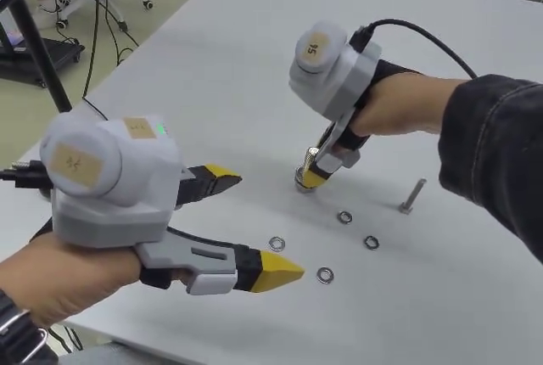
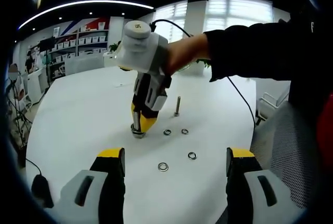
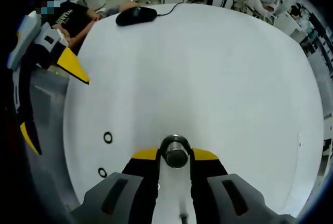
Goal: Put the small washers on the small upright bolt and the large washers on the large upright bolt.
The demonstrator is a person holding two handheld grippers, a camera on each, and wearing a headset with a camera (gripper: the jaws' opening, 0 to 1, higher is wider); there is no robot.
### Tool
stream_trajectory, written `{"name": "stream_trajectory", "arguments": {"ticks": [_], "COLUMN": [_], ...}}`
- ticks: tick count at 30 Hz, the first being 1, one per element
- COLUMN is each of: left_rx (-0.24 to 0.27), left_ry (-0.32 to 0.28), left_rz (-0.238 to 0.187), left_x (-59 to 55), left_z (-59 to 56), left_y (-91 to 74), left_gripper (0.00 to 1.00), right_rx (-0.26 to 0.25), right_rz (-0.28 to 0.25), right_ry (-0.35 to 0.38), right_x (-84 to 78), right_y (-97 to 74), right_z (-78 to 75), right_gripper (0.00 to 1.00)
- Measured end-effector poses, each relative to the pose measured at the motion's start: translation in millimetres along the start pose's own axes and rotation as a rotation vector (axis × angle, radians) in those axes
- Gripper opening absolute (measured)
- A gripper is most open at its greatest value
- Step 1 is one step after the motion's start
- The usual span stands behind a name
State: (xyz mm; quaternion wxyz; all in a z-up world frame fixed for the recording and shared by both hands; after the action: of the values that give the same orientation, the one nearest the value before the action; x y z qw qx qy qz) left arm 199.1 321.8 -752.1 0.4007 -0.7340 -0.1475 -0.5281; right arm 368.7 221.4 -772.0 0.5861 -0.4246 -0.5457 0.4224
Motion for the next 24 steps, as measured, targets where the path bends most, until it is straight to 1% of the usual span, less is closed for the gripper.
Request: {"name": "stream_trajectory", "arguments": {"ticks": [8,19,21,24], "left_rx": [0.000,-0.001,-0.002,-0.002], "left_ry": [-0.001,0.002,0.002,0.001], "left_rz": [0.001,0.007,0.004,0.005], "left_x": [-0.9,-1.8,-1.5,-1.7], "left_z": [0.2,-0.7,-0.8,-0.8], "left_y": [0.0,-0.8,-1.0,-1.1], "left_gripper": [0.79,0.79,0.79,0.79], "right_rx": [0.001,0.005,0.011,0.004], "right_rz": [-0.002,-0.011,-0.017,-0.018], "right_ry": [0.004,-0.008,-0.005,-0.010], "right_x": [-2.9,-3.8,-4.4,-3.5], "right_y": [3.9,3.0,2.6,2.8], "right_z": [0.1,1.5,2.5,0.9], "right_gripper": [0.23,0.24,0.26,0.26]}}
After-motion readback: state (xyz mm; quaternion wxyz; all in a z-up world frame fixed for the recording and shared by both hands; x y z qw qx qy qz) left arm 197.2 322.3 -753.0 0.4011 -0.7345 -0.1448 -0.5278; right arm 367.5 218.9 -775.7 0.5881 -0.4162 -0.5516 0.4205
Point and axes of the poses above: the centre of the closed fingertips' face, and the gripper's own axes: y roughly forward along the fingers, z roughly to its left, x roughly out of its top, the point moved 9 cm from there along -y, roughly backward along the fingers, and after that the axes turned 3 degrees about x, right-handed, at the moved point
